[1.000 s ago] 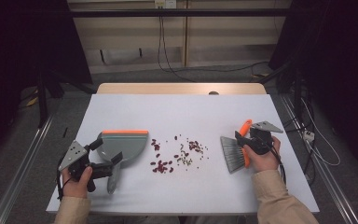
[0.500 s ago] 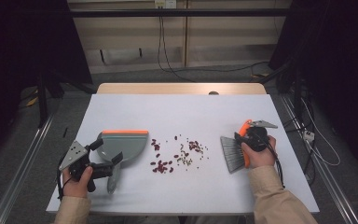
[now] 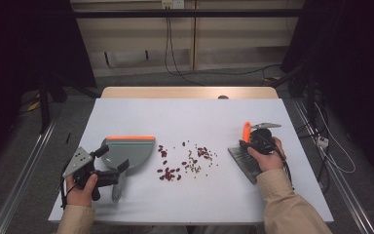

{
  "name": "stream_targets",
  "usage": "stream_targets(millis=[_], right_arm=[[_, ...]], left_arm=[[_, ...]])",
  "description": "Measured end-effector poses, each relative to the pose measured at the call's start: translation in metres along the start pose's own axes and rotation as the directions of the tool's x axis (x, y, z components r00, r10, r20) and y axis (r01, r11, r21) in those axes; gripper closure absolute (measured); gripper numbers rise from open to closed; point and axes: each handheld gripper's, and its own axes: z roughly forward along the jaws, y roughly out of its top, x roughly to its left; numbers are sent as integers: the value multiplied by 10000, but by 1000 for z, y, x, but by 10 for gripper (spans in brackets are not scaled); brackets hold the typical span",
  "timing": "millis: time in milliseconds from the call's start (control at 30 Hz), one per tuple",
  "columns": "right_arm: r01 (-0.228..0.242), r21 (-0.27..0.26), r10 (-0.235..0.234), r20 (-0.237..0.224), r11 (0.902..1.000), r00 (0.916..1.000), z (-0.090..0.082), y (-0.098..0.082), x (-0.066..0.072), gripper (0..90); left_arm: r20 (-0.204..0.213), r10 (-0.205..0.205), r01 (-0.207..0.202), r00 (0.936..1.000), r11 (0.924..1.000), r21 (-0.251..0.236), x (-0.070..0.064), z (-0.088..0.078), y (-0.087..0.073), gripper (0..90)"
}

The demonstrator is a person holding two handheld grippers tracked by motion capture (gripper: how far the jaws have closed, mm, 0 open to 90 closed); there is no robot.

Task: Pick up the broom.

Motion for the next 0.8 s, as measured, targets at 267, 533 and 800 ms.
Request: stream_targets(millis=[267,533,800], right_arm=[[66,599,-39,-451,9982,9990,-2,6,6,616],[-69,870,100,-359,9962,9993,0,8,8,630],[-476,906,517,-430,9948,9977,2,7,5,665]], left_arm=[[29,18,-19,10000,10000,47,-1,1,0,35],[52,-27,27,10000,10000,2,-2,2,0,35],[123,41,-42,9999,10000,66,-3,4,0,35]])
